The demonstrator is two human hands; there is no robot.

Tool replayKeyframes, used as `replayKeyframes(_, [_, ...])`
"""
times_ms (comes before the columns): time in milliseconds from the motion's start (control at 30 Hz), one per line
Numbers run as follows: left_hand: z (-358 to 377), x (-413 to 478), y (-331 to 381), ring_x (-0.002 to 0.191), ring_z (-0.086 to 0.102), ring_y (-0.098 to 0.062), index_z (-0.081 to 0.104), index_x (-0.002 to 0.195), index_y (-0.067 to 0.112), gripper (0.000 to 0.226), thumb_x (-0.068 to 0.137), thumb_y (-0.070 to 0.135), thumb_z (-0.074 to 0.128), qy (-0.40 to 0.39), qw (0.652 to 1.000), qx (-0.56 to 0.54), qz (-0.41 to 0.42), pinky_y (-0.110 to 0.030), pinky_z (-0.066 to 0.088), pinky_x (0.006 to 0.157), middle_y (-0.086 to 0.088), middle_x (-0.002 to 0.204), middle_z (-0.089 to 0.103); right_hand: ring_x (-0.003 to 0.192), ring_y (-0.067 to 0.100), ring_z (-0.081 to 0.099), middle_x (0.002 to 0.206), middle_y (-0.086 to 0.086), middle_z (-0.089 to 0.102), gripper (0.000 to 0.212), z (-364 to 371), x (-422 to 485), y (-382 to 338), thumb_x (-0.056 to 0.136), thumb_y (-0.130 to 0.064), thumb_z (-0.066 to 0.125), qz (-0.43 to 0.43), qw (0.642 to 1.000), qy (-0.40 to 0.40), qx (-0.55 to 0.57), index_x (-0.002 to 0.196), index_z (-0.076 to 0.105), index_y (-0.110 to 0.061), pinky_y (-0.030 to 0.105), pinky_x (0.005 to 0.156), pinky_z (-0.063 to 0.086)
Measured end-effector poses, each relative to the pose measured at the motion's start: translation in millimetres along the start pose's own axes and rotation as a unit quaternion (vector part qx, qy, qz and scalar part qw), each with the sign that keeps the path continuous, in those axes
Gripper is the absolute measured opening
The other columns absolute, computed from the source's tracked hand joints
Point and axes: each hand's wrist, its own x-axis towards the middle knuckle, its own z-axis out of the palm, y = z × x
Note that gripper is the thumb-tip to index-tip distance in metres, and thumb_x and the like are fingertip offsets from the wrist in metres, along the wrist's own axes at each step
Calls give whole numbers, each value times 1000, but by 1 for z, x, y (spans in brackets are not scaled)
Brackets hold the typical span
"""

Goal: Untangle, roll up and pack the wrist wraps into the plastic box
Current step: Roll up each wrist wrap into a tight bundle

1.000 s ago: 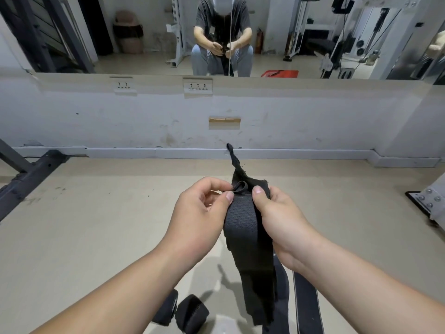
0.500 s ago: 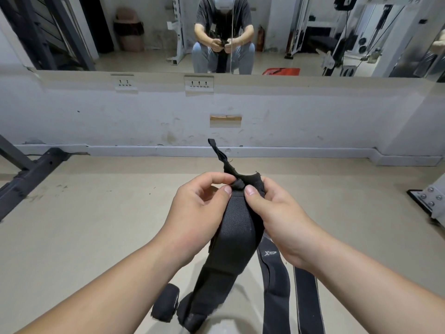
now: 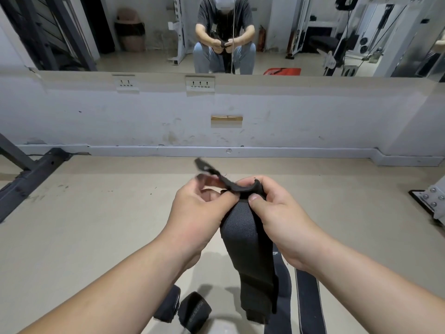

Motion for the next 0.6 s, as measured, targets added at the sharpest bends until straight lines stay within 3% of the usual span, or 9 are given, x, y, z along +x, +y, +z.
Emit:
replayKeyframes(33, [-1, 2, -2, 75, 68, -18, 68, 110, 20, 42, 74, 23, 90, 7, 1000, 4, -13, -36, 50, 71, -7, 83, 71, 101, 15, 70, 111, 1, 76, 37, 0, -1, -2, 107, 3, 39, 1, 1000, -9, 4, 113, 67, -20, 28, 91, 53])
replayKeyframes(100, [-3, 4, -3, 83, 72, -22, 65, 117, 26, 49, 72, 23, 85, 5, 1000, 7, -28, -41, 53, 79, -8, 88, 73, 92, 12, 69, 102, -2, 76, 32, -1, -3, -4, 104, 4, 44, 5, 999, -36, 28, 114, 67, -16, 22, 79, 53])
replayKeyframes(167, [-4, 1, -3, 93, 76, -21, 74, 112, 23, 34, 81, 13, 85, -24, 999, 14, -17, -38, 57, 84, -4, 97, 80, 96, 8, 72, 103, -8, 78, 26, -1, -5, -5, 103, 6, 49, -12, 998, -56, 30, 113, 65, -12, 19, 82, 55])
replayKeyframes(233, [-3, -2, 0, 94, 78, -20, 81, 101, 18, 17, 86, 11, 85, -36, 999, 23, 2, -34, 58, 80, -5, 97, 82, 101, 11, 71, 107, -3, 78, 36, -2, -6, -3, 100, 8, 50, -22, 999, -44, 8, 105, 69, -21, 23, 87, 55])
replayKeyframes(300, [-5, -1, -2, 96, 78, -24, 81, 98, 15, 15, 85, 11, 85, -29, 999, 18, 3, -32, 57, 77, -7, 96, 81, 95, 15, 69, 105, 4, 77, 43, -2, -5, -3, 99, 10, 47, -12, 999, -37, 14, 100, 71, -26, 24, 81, 54])
replayKeyframes(467, [-5, -4, 2, 99, 76, -29, 79, 107, 12, 20, 92, 1, 72, -48, 996, -65, -38, -37, 57, 80, -12, 106, 81, 85, 22, 72, 95, 12, 78, 35, 0, -3, -9, 102, 7, 49, 12, 994, -48, 95, 92, 70, -20, 28, 72, 56])
replayKeyframes(600, [-7, -4, 6, 87, 62, -29, 80, 113, 15, 32, 101, 6, 51, -82, 983, -132, -96, -40, 51, 80, -5, 88, 74, 70, 24, 65, 81, 11, 70, 51, -5, 1, -9, 99, 13, 47, 33, 991, -30, 128, 72, 70, -25, 30, 60, 48])
